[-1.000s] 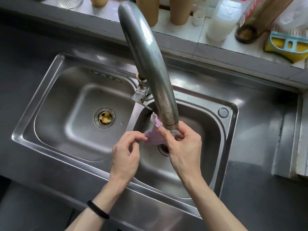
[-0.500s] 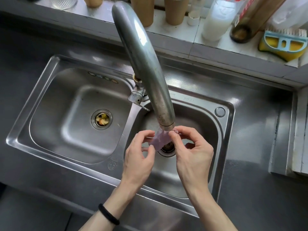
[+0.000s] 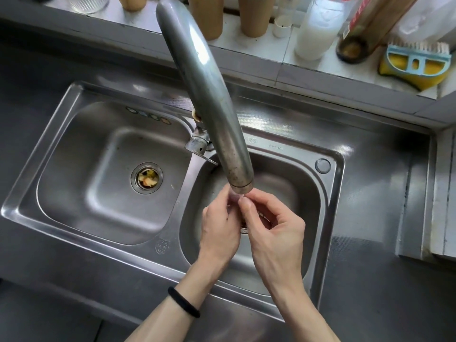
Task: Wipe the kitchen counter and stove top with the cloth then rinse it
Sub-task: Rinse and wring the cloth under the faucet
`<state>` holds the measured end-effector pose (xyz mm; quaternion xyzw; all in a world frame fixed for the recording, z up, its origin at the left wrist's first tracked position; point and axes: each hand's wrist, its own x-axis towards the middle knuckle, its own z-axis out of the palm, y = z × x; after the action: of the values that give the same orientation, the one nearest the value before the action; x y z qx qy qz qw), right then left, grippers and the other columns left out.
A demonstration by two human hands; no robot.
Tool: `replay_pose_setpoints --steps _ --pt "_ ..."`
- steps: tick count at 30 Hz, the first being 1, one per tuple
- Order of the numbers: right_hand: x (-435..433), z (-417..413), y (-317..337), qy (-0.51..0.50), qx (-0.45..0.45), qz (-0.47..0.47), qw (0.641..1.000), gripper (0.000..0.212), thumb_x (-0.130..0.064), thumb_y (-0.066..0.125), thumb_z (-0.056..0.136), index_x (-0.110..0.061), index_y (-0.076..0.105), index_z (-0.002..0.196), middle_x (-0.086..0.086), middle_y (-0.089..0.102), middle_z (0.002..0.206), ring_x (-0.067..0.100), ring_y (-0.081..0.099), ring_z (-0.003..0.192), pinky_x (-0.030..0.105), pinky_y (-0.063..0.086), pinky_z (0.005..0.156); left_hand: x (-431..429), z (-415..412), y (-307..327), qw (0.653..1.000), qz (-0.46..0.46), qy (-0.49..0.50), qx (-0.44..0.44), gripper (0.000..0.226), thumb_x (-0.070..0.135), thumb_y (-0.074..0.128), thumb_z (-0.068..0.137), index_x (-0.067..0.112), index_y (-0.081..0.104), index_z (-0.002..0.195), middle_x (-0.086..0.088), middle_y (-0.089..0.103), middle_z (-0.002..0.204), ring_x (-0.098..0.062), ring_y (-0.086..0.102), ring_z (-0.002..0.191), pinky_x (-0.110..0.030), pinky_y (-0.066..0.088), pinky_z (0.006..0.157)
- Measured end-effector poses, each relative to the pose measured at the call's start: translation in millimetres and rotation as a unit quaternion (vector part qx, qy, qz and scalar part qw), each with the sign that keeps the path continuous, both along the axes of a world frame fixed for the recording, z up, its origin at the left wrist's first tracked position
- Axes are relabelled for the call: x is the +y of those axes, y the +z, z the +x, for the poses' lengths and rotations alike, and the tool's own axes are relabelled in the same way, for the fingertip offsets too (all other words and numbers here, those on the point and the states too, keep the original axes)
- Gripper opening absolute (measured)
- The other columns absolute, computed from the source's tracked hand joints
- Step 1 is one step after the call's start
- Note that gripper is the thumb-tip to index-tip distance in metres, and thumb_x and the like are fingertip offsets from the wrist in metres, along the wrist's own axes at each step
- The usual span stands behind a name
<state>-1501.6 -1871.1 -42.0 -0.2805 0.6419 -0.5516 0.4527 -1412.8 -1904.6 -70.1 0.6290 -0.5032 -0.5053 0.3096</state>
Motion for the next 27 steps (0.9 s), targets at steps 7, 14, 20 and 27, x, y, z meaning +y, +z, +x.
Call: replay_pose_setpoints --steps 7,14,20,27 --pt "8 -30 -42 -0.117 -0.099 0.228 0.962 0.021 -0.018 0.056 0.105 -0.017 0.069 0.122 -0.007 0.076 0.098 0.013 0.073 0.095 0.023 0.057 0.076 -4 8 -7 0.991 0.042 0.083 0.099 0.028 0.025 0.052 0.097 0.01 0.074 0.107 -0.01 0.079 0.105 -0.035 0.071 0.111 -0.06 0.053 0.103" --pt "-11 -29 -93 -0.039 -0.193 0.355 0.914 0.038 -0.047 0.048 0.106 -0.031 0.06 0.138 -0.009 0.072 0.122 0.01 0.07 0.108 0.034 0.054 0.082 0 17 -9 0.933 0.155 0.211 0.248 0.025 0.018 0.046 0.11 0.015 0.071 0.108 -0.009 0.081 0.105 -0.021 0.077 0.105 -0.032 0.063 0.077" --pt "-28 -27 -115 -0.009 -0.315 0.351 0.882 0.052 -0.064 0.049 0.099 -0.024 0.073 0.122 0.002 0.077 0.12 0.025 0.072 0.114 0.046 0.052 0.104 -2 26 -1 0.885 0.21 0.234 0.342 0.04 0.018 0.04 0.111 0.002 0.046 0.147 -0.013 0.078 0.11 -0.021 0.076 0.105 -0.046 0.064 0.086" --pt "-36 -22 -108 0.012 -0.44 0.308 0.843 0.059 -0.044 0.057 0.102 -0.003 0.058 0.143 0.02 0.066 0.137 0.037 0.059 0.133 0.058 0.04 0.118 -2 26 -6 0.886 0.181 0.255 0.341 0.038 0.005 0.043 0.109 0.023 0.058 0.138 0.0 0.078 0.115 -0.016 0.074 0.113 -0.039 0.064 0.081"
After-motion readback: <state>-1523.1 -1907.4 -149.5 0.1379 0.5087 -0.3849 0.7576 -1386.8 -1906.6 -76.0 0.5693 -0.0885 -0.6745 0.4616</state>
